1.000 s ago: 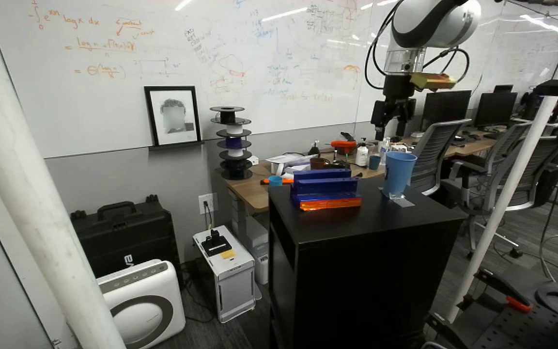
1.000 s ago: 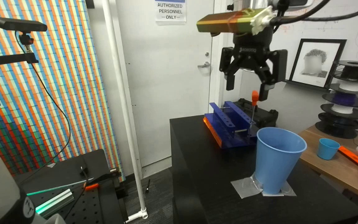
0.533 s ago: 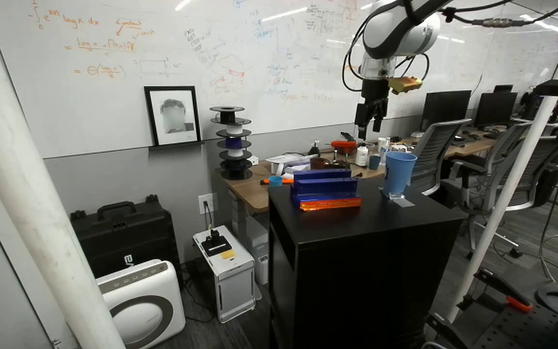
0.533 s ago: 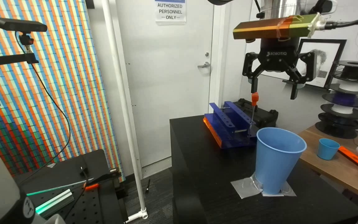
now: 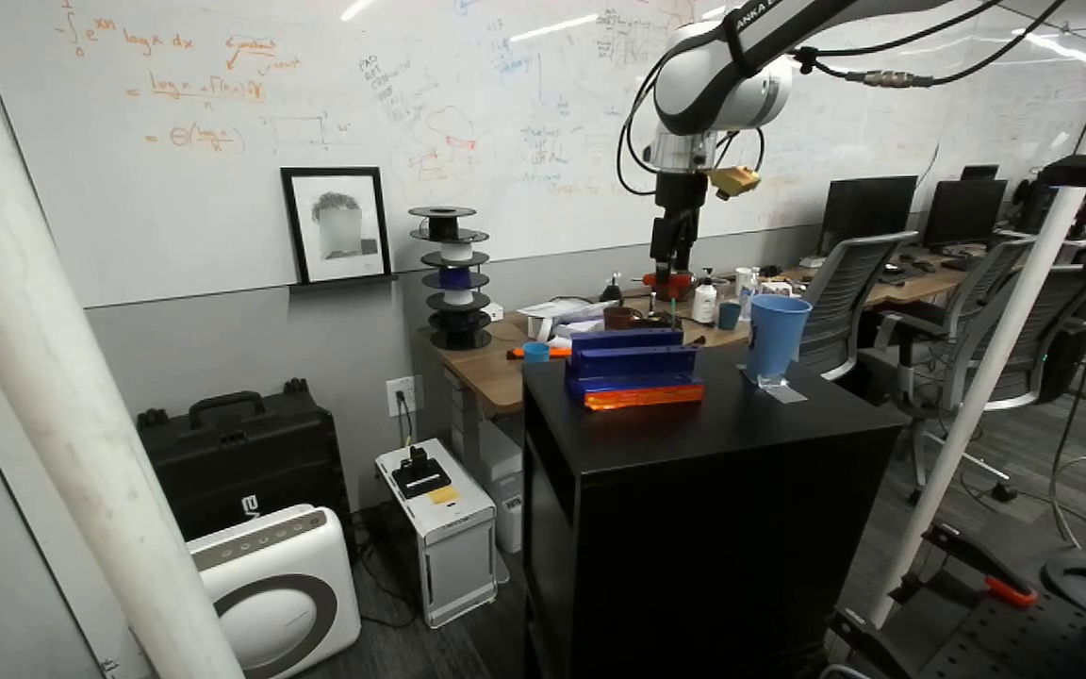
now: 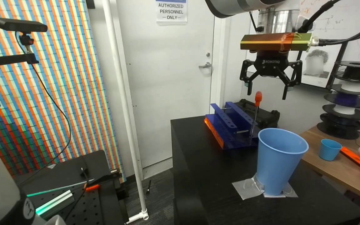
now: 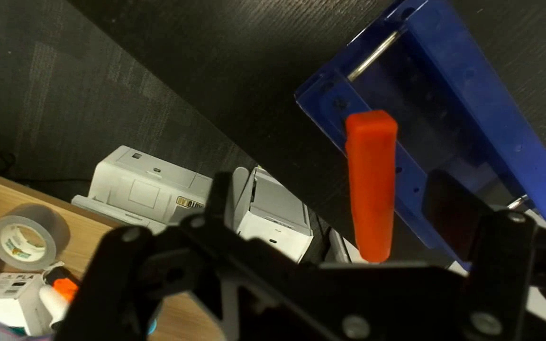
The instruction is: Put the metal object with the orange handle in the blue cup
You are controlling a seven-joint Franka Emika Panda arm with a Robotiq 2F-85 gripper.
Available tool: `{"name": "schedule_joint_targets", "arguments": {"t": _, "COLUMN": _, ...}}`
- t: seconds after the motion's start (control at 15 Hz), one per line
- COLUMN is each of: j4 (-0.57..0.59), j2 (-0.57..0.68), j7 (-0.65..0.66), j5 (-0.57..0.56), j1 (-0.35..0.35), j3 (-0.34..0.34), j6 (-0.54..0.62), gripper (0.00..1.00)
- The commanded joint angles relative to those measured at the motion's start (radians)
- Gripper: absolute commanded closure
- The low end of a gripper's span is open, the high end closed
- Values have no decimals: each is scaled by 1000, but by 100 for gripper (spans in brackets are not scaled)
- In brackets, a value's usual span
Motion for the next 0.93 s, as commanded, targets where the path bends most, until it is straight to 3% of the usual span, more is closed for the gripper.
{"name": "schedule_joint_targets", "arguments": {"t": 0.0, "j4": 94, "j2": 50, "j7": -74, "j5": 7, "j1": -2, "j3": 20, "j6": -61, "gripper": 0}}
{"name": "schedule_joint_targets", "arguments": {"t": 0.07, "j4": 106, "j2": 60, "j7": -92, "j5": 14, "j1": -4, "j3": 26, "j6": -76, "gripper": 25}}
{"name": "schedule_joint_targets", "arguments": {"t": 0.2, "j4": 117, "j2": 73, "j7": -110, "j5": 13, "j1": -3, "j3": 32, "j6": -100, "gripper": 34}}
{"name": "schedule_joint_targets", "arguments": {"t": 0.6, "j4": 121, "j2": 77, "j7": -102, "j5": -2, "j1": -2, "j3": 27, "j6": -153, "gripper": 82}}
{"name": "schedule_joint_targets", "arguments": {"t": 0.73, "j4": 110, "j2": 61, "j7": -98, "j5": -10, "j1": -1, "j3": 24, "j6": -161, "gripper": 94}}
{"name": "schedule_joint_targets", "arguments": {"t": 0.87, "j4": 100, "j2": 41, "j7": -90, "j5": -13, "j1": -2, "j3": 20, "j6": -161, "gripper": 89}}
